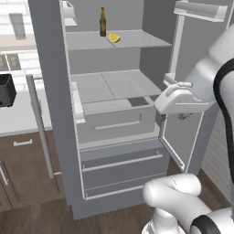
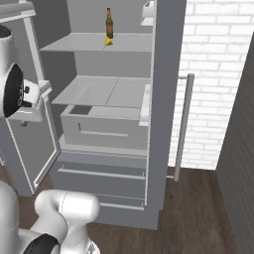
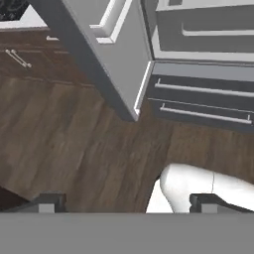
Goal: Grab a lemon wedge from the fridge and one ice cube from the ice bowl, and put them in the glass of lemonade.
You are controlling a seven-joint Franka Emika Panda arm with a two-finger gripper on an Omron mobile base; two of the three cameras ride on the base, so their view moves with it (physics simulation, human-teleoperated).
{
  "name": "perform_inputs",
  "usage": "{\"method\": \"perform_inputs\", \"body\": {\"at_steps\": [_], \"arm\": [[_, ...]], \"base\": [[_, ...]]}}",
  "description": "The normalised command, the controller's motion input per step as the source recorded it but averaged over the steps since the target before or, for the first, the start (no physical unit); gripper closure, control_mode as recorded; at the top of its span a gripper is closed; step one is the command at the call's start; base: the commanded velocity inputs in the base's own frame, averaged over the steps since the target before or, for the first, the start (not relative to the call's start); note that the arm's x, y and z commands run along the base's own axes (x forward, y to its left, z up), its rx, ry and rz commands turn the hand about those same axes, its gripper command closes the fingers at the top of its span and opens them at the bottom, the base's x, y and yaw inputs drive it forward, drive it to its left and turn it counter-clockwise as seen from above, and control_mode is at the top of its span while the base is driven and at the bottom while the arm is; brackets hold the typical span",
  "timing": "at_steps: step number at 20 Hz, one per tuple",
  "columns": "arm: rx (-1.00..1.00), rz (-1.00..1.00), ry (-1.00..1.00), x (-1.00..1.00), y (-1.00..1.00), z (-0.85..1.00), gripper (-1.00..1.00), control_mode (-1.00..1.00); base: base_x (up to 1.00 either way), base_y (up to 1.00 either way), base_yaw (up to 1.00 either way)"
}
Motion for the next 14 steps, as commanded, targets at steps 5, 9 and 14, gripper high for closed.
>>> {"method": "perform_inputs", "body": {"at_steps": [5,9,14], "arm": [[-0.27,-0.04,-0.29,-0.36,-0.32,0.32,-1.0,-1.0],[-0.2,-0.1,-0.18,-0.27,-0.37,0.1,-1.0,-1.0],[-0.07,-0.1,-0.06,-0.22,-0.22,0.33,-1.0,-1.0]], "base": [[0.0,0.0,0.0],[0.0,0.0,0.0],[0.0,0.0,0.0]]}}
